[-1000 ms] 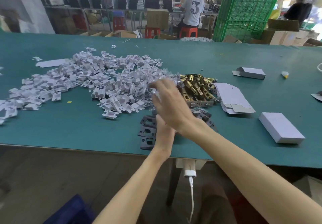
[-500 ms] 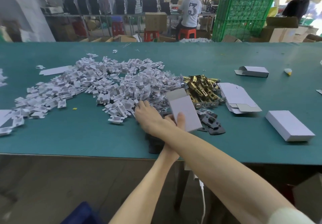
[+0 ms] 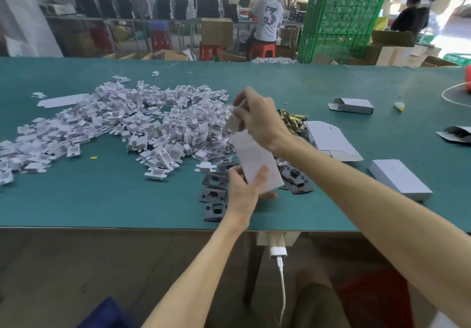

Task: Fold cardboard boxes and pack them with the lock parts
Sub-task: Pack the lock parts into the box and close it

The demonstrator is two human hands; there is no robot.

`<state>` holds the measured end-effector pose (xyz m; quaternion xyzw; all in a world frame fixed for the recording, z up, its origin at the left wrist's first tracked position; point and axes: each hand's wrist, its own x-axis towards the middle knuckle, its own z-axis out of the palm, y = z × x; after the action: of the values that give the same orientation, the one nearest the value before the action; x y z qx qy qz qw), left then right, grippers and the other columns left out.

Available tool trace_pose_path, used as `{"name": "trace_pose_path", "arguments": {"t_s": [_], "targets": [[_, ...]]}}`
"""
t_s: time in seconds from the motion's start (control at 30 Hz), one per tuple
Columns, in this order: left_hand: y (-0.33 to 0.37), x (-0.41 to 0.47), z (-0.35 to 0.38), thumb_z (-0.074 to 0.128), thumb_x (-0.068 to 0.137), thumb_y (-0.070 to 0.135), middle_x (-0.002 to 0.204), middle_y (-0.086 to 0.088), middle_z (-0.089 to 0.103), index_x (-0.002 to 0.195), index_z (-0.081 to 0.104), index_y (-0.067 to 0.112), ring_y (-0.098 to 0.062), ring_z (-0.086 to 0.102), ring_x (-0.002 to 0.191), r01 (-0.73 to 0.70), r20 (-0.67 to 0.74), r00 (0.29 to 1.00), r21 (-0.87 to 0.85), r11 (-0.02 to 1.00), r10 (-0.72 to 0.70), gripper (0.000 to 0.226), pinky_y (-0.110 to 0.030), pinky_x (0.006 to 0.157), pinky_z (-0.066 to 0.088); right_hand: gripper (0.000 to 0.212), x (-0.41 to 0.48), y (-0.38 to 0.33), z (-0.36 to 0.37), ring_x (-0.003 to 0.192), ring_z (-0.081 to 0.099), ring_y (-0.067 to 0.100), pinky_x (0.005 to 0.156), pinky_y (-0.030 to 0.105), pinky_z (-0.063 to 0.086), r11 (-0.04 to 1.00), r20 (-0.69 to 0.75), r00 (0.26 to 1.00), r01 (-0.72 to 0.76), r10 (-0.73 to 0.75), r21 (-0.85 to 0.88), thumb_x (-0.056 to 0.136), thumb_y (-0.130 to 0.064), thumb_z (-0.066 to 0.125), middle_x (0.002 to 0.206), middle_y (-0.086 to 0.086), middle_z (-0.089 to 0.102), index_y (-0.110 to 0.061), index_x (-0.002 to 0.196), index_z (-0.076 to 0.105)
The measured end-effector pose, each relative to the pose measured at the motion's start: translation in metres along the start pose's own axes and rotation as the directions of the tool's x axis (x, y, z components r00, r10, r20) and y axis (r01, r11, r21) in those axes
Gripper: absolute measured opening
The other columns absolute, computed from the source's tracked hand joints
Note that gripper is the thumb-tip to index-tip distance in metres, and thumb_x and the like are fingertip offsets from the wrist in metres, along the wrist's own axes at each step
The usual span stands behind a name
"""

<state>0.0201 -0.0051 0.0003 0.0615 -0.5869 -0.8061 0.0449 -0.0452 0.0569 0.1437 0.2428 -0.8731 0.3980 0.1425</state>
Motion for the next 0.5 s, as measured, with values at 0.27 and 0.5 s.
{"name": "trace_pose_path", "arguments": {"t_s": [0.27, 0.5], "targets": [[-0.003, -0.001, 0.003, 0.082, 0.089, 0.025, 0.120, -0.011, 0.061, 0.119, 0.044, 0.014, -0.015, 0.074, 0.096, -0.041, 0.062, 0.997, 0.022, 0.999, 0.040, 0.050, -0.036, 0.063, 0.064, 0.013, -0.010, 0.043, -0.051, 0.080, 0.069, 0.023, 0.064, 0.024, 0.051, 0.969, 0.120, 0.990, -0.037, 0.069, -0.245, 0.099, -0.004, 0.058, 0.093, 0.007, 0.070, -0.016, 0.098, 0.062], [-0.004, -0.001, 0.004, 0.084, 0.086, 0.023, 0.121, -0.012, 0.063, 0.119, 0.044, 0.015, -0.017, 0.074, 0.097, -0.046, 0.072, 0.996, 0.030, 0.998, 0.044, 0.053, -0.037, 0.065, 0.064, 0.016, -0.009, 0.044, -0.048, 0.091, 0.062, 0.021, 0.083, 0.032, 0.051, 0.941, 0.157, 0.987, 0.088, -0.037, -0.327, 0.095, 0.000, 0.061, 0.098, 0.001, 0.066, -0.010, 0.103, 0.070]]}}
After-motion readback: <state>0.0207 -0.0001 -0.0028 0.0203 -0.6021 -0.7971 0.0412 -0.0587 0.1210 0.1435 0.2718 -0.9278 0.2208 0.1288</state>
